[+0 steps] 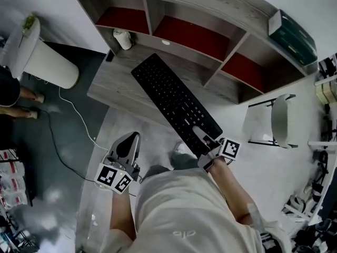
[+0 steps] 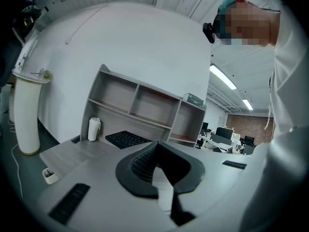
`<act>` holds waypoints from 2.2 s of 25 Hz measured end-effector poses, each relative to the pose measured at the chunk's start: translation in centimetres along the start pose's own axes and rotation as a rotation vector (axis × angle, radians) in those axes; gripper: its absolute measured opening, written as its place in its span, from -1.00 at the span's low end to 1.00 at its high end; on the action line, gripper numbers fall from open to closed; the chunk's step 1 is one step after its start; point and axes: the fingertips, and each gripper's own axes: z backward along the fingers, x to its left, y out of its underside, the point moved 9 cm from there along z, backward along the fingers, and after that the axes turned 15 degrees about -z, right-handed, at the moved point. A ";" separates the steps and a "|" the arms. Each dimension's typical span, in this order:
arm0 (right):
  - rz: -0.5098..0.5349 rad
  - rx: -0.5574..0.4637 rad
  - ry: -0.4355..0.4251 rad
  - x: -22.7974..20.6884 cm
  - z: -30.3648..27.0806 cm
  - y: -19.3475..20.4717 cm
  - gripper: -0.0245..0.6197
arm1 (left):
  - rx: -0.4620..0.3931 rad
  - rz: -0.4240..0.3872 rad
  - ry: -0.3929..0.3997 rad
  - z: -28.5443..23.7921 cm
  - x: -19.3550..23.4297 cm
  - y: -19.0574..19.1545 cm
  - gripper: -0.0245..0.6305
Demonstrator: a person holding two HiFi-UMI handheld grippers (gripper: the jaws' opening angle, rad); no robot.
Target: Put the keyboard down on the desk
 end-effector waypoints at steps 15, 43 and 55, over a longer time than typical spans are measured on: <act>-0.025 0.192 0.138 -2.8 -11.0 -3.5 -0.52 | 0.016 0.033 -0.158 0.8 4.7 0.7 -0.88; -0.095 0.272 0.294 -9.0 -29.3 4.0 -0.49 | 0.069 0.099 -0.154 7.3 23.8 3.6 -0.88; -0.072 0.265 0.343 -10.1 -34.1 2.0 -0.47 | 0.093 0.140 -0.134 6.7 27.2 4.8 -0.87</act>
